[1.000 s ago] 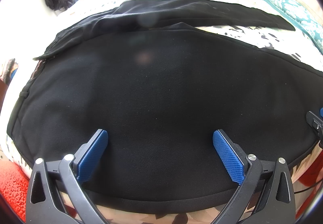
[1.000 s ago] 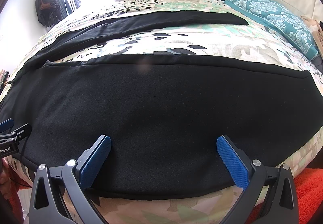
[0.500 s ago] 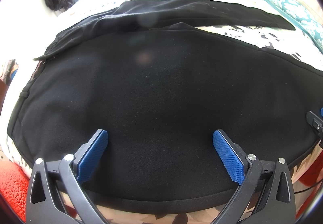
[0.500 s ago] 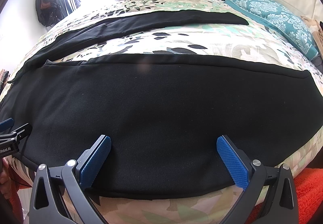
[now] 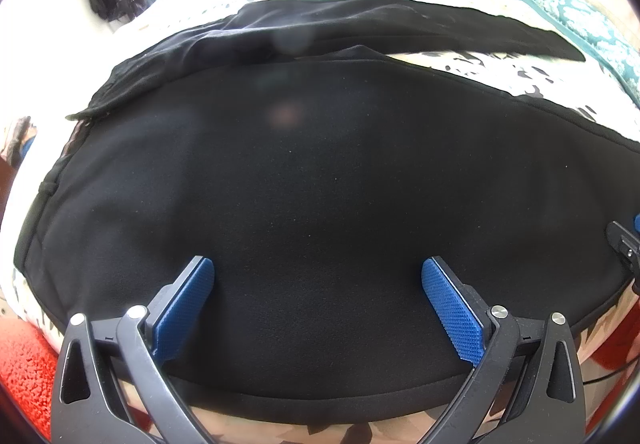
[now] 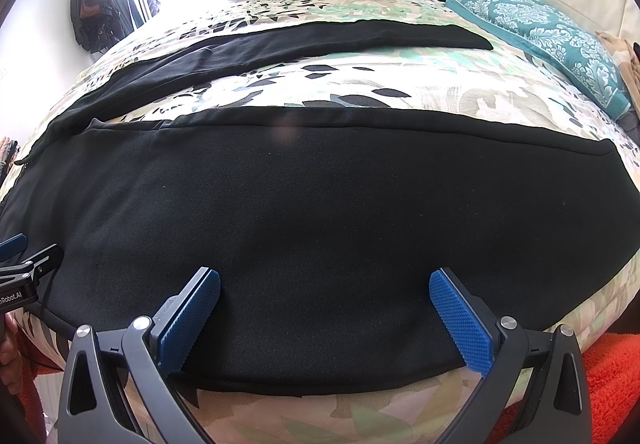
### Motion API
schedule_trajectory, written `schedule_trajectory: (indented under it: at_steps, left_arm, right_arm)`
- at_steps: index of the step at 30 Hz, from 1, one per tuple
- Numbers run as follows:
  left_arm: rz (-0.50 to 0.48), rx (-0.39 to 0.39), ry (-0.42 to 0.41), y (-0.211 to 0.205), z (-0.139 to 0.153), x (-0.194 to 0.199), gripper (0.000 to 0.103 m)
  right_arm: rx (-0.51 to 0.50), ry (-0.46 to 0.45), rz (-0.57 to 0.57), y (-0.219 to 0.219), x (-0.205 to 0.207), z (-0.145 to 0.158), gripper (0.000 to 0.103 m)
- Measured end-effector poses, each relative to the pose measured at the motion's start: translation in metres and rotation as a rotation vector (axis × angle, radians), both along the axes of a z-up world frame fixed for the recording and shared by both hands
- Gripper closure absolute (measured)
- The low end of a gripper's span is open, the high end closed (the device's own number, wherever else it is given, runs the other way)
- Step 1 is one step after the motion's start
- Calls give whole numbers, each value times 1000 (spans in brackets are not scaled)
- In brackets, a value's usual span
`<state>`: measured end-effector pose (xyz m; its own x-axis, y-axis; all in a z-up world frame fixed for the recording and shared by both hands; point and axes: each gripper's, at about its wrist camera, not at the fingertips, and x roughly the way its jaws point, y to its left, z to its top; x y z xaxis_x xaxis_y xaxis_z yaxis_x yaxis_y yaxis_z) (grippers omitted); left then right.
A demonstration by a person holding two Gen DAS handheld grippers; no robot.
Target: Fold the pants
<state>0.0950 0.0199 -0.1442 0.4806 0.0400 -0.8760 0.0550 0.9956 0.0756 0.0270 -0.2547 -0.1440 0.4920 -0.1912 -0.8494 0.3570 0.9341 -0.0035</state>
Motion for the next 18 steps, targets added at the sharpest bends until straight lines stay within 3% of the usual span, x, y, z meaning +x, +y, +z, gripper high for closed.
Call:
schedule_trajectory:
  at_steps: [3,6,11,18]
  left_arm:
    - [20,-65,18,9,11,1,1]
    - [42,-129,-29,21,31,0,1]
    - [81,-129,-75,32,50,9,1]
    - [92,-88,-55,26,44,17,1]
  right_arm:
    - [8,18,10,-2,1,2,0]
    - [25,-10,-5,-8,-2,17,0]
    - [17,-85,-56,-20,-8,34,0]
    - [41,-96,-43,-20,-2,37,0]
